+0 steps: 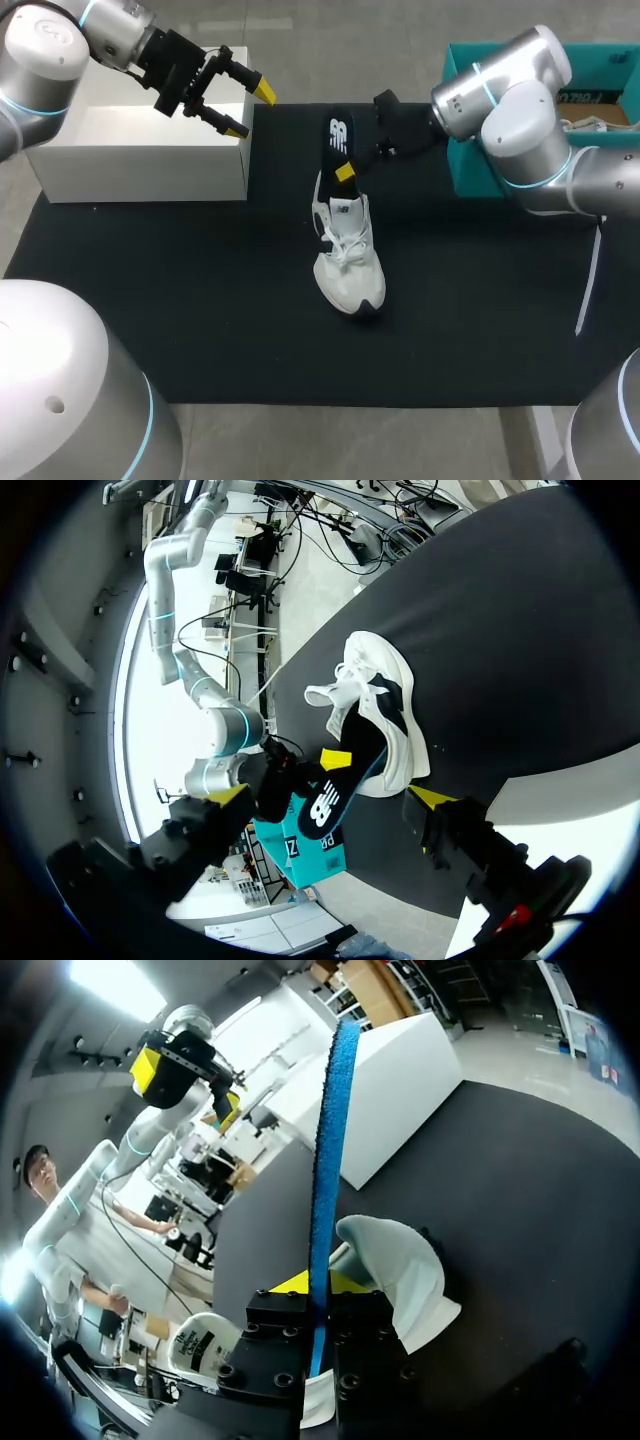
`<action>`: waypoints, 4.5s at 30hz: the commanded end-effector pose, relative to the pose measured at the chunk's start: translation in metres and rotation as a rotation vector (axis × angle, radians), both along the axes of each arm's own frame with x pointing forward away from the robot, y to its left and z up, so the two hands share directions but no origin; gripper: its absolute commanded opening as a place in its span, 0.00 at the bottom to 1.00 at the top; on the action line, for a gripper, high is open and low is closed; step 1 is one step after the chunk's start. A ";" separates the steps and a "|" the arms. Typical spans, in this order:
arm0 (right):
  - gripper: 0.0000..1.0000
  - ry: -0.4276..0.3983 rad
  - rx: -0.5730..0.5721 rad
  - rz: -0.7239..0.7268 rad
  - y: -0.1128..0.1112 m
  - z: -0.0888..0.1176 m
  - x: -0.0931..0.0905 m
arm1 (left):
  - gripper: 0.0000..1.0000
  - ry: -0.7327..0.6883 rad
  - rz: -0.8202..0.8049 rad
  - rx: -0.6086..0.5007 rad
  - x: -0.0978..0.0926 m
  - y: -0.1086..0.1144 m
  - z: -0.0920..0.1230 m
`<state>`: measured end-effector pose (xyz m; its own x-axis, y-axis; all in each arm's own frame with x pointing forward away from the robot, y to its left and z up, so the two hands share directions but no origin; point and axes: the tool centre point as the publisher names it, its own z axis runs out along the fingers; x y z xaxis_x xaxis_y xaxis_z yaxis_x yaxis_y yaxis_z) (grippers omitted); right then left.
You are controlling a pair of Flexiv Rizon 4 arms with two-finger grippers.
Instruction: Take the shoe out of the shoebox, open the shoe tongue, remove and reinsert the insole, then place the shoe into the shoebox
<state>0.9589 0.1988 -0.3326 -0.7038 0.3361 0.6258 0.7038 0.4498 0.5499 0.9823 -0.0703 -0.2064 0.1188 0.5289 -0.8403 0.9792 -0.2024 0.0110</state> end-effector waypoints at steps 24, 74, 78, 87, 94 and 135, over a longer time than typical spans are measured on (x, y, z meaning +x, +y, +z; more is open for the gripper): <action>0.44 0.025 0.004 -0.005 0.005 -0.003 -0.003 | 1.00 -0.003 0.002 0.003 -0.001 0.000 0.000; 0.00 0.084 -0.003 0.061 0.004 -0.002 0.002 | 1.00 -0.003 0.002 0.003 -0.001 0.000 0.000; 0.00 0.109 -0.009 0.063 0.004 -0.004 0.001 | 1.00 -0.003 0.002 0.003 -0.001 0.000 0.000; 0.00 0.177 -0.004 0.080 0.008 -0.016 -0.017 | 1.00 -0.003 0.002 0.003 -0.001 0.000 0.000; 0.00 0.224 0.001 0.086 0.009 -0.025 -0.028 | 1.00 -0.003 0.002 0.003 -0.001 0.000 0.000; 0.00 0.229 -0.024 0.067 0.016 -0.008 -0.023 | 1.00 -0.003 0.002 0.003 -0.001 0.000 0.000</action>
